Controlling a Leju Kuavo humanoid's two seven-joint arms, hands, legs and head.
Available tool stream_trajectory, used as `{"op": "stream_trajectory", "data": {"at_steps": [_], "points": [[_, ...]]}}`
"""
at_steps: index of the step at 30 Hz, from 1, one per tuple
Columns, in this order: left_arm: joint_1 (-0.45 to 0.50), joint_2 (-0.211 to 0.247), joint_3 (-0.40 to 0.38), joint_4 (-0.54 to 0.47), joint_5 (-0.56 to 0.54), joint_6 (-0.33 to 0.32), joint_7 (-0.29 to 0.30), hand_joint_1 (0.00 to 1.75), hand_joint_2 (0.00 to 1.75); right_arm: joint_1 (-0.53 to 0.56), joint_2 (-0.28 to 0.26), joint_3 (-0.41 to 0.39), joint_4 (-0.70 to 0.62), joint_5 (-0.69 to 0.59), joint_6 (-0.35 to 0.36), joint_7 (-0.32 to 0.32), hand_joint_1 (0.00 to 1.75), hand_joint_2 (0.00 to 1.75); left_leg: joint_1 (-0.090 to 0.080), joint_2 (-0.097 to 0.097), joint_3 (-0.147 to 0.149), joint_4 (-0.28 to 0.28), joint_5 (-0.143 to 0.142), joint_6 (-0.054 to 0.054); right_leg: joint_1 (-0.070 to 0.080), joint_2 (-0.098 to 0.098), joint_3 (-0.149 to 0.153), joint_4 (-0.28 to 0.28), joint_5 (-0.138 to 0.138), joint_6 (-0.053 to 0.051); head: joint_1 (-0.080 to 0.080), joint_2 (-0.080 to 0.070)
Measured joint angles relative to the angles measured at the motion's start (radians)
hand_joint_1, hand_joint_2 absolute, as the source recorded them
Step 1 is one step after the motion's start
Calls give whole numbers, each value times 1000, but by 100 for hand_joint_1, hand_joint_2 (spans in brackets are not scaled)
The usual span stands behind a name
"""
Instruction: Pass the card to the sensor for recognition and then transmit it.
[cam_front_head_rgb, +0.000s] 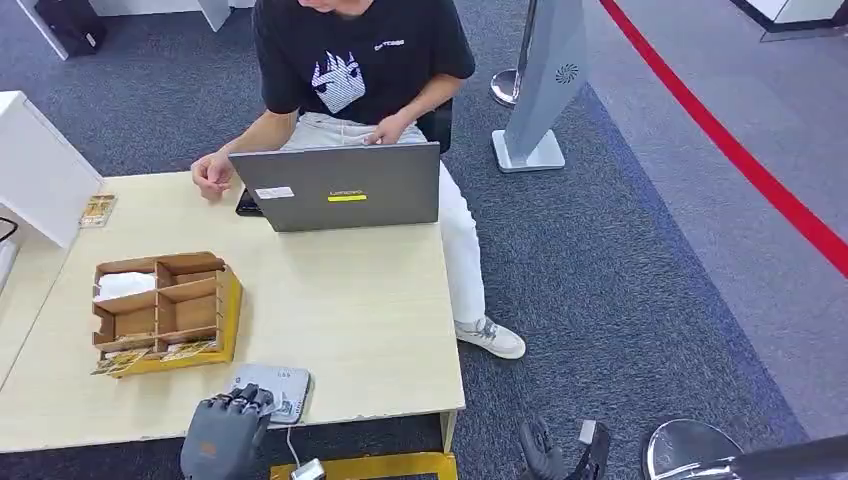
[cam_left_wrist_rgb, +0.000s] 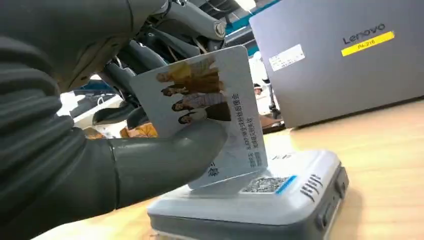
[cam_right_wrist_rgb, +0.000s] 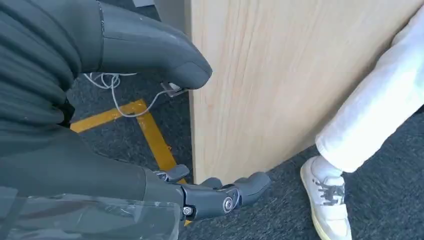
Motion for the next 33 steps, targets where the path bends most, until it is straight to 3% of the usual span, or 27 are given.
{"op": "stream_trajectory", "data": {"at_steps": [7,14,22,27,33], "points": [[-13,-14,40,-4,0,11,-24,175,175,0,0,0,0,16,-5,2,0,175,0,0,1,0,0,0,0,0,0,0,0,0,0,0],[-88,-14,108,-123,7,-18,-75,175,175,-2,0,0,0,47,-19,9,0,175,0,-1,0,0,2,0,0,-1,0,0,1,0,0,0],[-362,3,168,-137,61,-200,-63,175,175,-18,4,5,0,89,-29,27,0,175,0,-3,0,0,5,0,0,-4,0,1,4,-1,0,0],[-555,12,169,-48,66,-299,-28,175,175,-31,9,19,0,109,-35,41,0,175,0,-3,0,0,6,0,0,-4,0,1,5,-1,1,0],[-716,12,167,73,38,-354,10,175,175,-42,18,31,0,127,-36,47,0,175,0,-2,0,1,6,0,0,-2,0,1,5,-1,0,0]]}}
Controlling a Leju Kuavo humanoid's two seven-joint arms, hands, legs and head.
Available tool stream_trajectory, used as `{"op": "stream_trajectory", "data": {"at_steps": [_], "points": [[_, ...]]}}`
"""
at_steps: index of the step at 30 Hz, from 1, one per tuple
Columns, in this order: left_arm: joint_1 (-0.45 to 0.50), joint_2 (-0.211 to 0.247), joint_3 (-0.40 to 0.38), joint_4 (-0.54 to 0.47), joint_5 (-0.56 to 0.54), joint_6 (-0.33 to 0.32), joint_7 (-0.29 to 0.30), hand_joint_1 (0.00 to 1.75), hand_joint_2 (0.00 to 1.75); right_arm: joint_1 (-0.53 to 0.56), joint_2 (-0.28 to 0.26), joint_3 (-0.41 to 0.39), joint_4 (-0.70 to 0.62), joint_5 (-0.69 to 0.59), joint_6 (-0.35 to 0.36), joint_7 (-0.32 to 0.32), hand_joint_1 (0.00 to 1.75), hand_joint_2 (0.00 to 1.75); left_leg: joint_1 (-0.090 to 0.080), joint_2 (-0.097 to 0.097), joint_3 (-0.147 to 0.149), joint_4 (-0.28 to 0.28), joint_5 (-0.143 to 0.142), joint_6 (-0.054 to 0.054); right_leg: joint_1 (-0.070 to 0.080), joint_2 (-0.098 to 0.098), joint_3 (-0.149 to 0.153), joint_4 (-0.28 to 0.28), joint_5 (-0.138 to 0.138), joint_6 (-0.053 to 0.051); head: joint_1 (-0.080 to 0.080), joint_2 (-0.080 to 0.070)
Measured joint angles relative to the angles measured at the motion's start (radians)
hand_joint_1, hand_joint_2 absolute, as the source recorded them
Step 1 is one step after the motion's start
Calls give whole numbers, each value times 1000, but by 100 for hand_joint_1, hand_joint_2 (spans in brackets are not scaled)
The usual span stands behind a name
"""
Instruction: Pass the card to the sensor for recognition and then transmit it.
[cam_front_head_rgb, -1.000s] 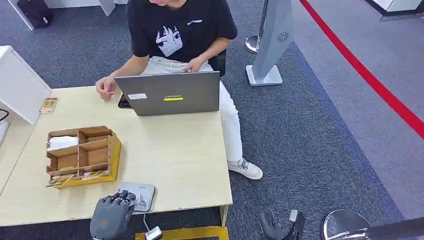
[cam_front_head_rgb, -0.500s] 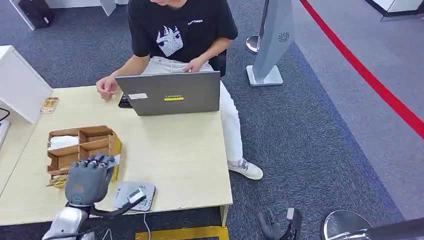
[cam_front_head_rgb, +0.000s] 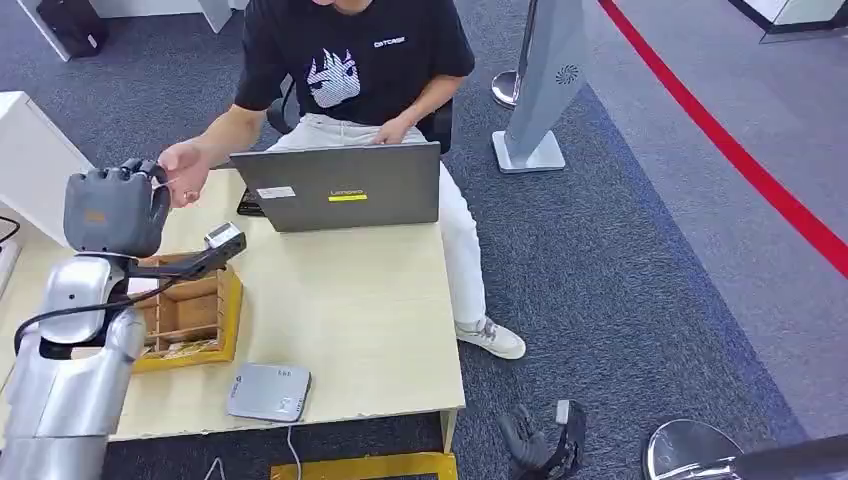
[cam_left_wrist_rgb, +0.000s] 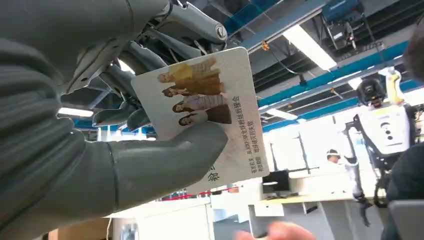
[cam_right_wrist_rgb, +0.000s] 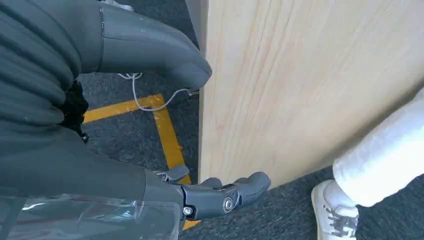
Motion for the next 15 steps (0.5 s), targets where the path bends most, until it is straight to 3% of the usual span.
{"op": "stream_trajectory", "data": {"at_steps": [7,8,9,15], "points": [[-40,-2,-13,51,-8,11,6,175,175,-3,10,12,0,1,2,4,0,175,0,0,0,0,0,0,0,0,0,0,0,0,0,0],[-41,-2,-15,53,-8,13,6,145,175,-4,10,14,0,1,2,4,0,175,0,0,0,0,0,0,0,0,0,0,0,0,0,0],[-41,-2,-15,54,-8,13,6,0,175,-5,11,14,0,1,2,4,0,175,0,0,0,0,0,0,0,1,0,0,0,0,0,0],[-26,1,-16,52,7,22,12,0,175,-5,11,17,0,1,3,3,0,175,0,0,0,0,0,0,0,0,0,0,0,0,0,0]]}}
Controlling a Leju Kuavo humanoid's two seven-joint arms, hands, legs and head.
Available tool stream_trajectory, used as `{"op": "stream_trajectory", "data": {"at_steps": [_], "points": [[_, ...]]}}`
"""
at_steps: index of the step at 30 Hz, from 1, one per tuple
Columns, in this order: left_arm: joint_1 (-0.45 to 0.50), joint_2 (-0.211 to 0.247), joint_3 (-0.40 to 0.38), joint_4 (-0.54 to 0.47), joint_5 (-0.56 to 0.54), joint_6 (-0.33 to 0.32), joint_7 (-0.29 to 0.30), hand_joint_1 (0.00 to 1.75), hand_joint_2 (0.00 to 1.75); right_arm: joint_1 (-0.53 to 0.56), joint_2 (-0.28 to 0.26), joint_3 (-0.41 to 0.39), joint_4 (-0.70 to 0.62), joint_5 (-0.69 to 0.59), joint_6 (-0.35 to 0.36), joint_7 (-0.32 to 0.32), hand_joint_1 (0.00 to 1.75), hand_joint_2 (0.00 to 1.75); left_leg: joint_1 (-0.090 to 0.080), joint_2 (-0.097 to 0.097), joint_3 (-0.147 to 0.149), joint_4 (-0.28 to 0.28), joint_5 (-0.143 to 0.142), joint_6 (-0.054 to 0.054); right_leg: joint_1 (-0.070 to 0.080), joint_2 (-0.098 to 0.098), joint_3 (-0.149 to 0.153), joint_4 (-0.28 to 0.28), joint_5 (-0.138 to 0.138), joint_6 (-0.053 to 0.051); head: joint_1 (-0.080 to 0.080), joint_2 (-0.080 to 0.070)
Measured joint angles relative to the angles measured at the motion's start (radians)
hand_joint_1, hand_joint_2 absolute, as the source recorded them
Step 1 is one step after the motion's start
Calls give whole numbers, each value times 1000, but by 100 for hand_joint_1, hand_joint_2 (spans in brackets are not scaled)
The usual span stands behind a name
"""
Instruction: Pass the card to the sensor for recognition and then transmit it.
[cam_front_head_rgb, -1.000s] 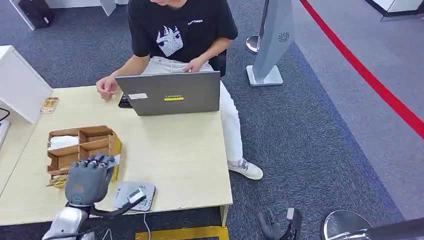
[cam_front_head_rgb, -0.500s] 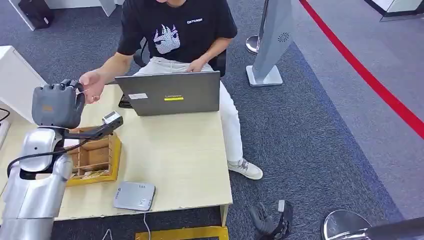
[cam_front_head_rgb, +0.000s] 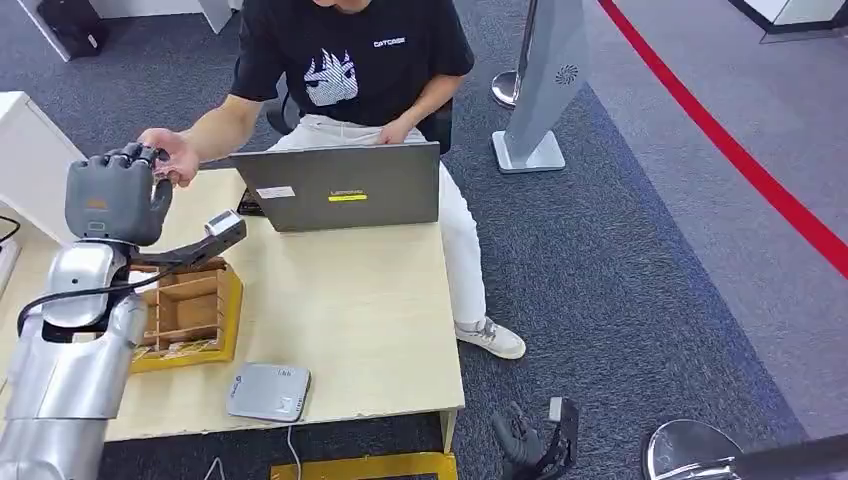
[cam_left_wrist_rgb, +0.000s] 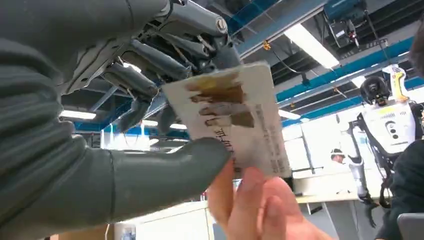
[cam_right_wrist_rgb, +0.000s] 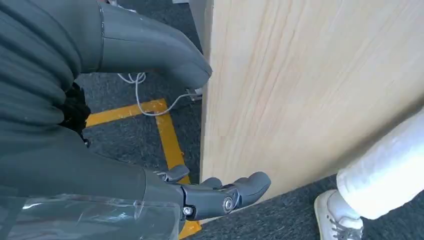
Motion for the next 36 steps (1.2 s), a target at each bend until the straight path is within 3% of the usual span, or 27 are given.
{"op": "stream_trajectory", "data": {"at_steps": [12,14,16,17,19,22,26,32,36], "points": [[39,0,0,-27,13,16,-8,0,175,0,0,0,0,-4,0,-7,0,175,0,0,0,0,0,0,0,0,0,0,0,0,0,0],[91,0,0,-78,16,40,-24,0,175,1,0,0,0,-12,2,-16,0,175,0,0,0,0,-1,0,0,0,0,0,0,0,0,0],[273,9,-19,-219,-12,91,-100,0,175,10,0,-10,0,-35,14,-38,0,175,-1,1,0,0,-3,0,0,2,0,-1,-1,0,0,0],[444,66,-116,-316,-44,127,-20,0,175,21,-2,-30,0,-51,17,-54,0,175,0,1,-1,0,-3,1,0,2,-2,-1,-2,0,0,0],[481,107,-165,-340,-45,135,48,0,175,24,-5,-37,0,-53,21,-60,0,175,0,1,-1,-1,-3,0,0,2,-1,-1,-2,0,2,0],[547,193,-306,-378,-46,140,195,0,175,33,-11,-55,0,-59,25,-70,0,175,0,3,-1,-1,-4,0,0,3,-2,-1,-2,0,-1,0],[578,266,-398,-401,-47,156,299,0,175,36,-17,-69,0,-56,26,-72,0,175,0,2,-1,-1,-3,0,0,3,-2,-1,-2,0,0,0],[586,339,-403,-406,-47,199,362,0,175,39,-19,-73,0,-33,13,-72,0,175,0,2,-1,-1,-3,0,0,3,-1,0,-2,0,0,0],[629,340,-326,-405,-46,242,243,0,175,40,-19,-73,0,-21,12,-76,0,175,0,2,-1,-1,-3,0,0,3,-2,-1,-2,0,0,0]]}}
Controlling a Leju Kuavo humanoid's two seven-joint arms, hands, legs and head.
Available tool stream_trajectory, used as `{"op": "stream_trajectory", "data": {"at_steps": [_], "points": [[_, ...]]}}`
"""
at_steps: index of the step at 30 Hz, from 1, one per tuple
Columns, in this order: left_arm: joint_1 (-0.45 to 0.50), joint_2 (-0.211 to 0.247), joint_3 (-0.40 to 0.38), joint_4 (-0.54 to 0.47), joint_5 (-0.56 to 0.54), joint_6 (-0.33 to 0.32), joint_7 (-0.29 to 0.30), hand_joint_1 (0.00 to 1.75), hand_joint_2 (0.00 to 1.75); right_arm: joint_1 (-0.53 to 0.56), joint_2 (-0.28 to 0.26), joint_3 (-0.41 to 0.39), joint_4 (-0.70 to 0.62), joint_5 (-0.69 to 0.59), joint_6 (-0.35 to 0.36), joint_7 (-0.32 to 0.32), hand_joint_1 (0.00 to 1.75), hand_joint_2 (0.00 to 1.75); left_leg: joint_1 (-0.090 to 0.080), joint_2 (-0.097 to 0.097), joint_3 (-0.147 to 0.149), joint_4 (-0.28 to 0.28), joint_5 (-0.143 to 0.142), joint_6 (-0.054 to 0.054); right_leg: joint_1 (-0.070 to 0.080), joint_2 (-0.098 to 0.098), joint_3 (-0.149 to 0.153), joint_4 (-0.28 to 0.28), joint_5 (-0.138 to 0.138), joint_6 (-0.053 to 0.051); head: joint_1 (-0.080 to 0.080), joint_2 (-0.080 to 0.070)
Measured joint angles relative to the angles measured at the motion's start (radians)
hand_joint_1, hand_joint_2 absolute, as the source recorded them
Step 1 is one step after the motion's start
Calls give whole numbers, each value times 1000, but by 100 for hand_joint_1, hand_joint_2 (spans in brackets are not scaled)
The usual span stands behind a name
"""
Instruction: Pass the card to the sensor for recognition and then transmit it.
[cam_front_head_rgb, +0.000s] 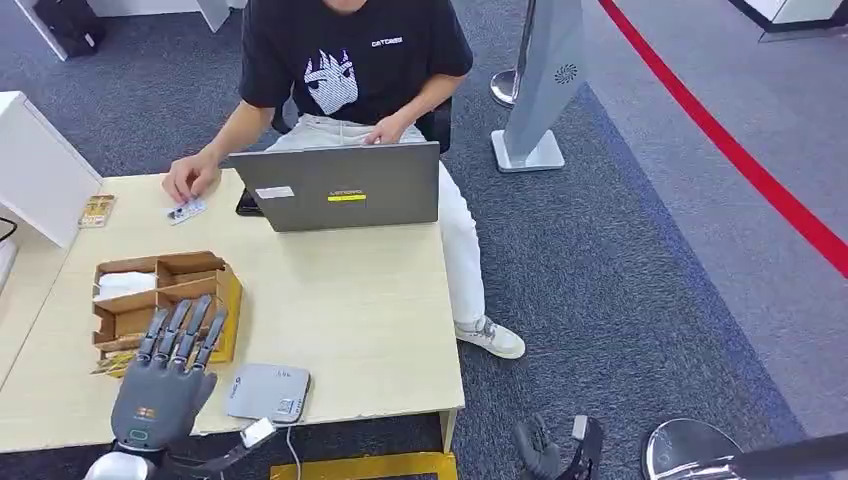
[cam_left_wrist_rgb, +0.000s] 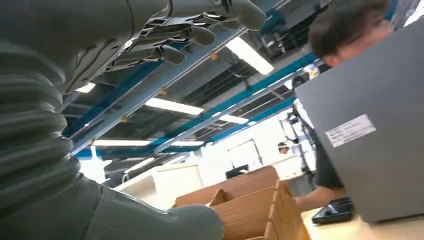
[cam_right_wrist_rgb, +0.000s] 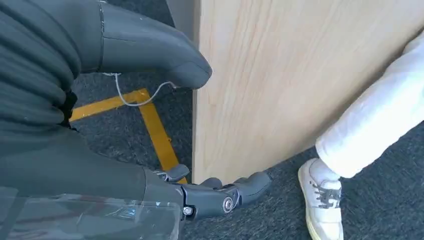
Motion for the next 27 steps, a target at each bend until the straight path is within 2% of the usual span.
{"op": "stream_trajectory", "data": {"at_steps": [3,6,11,15,20,27], "points": [[29,-23,105,4,0,18,-75,0,175,0,0,0,0,4,0,0,0,175,0,0,0,0,0,0,0,0,0,0,0,0,0,0],[54,-73,214,17,0,21,-164,0,175,0,0,0,0,10,0,0,0,175,0,0,0,0,0,0,0,0,0,0,0,0,1,0],[62,-140,343,59,5,22,-226,0,175,0,0,-1,0,21,0,0,0,175,0,-1,0,0,0,0,0,-1,0,0,0,0,0,0],[53,-206,433,115,57,11,-291,0,175,0,0,-1,0,24,0,1,0,175,0,-1,0,0,0,0,0,-1,0,0,0,0,0,0],[19,-286,510,176,169,-62,-357,0,175,0,0,-2,0,31,0,6,0,175,0,-1,0,0,0,0,0,-1,0,0,0,0,0,0],[-15,-351,547,238,194,-95,-366,0,175,-1,1,-2,-1,39,0,11,0,175,0,-1,0,0,0,0,0,-1,0,0,0,0,0,0]]}}
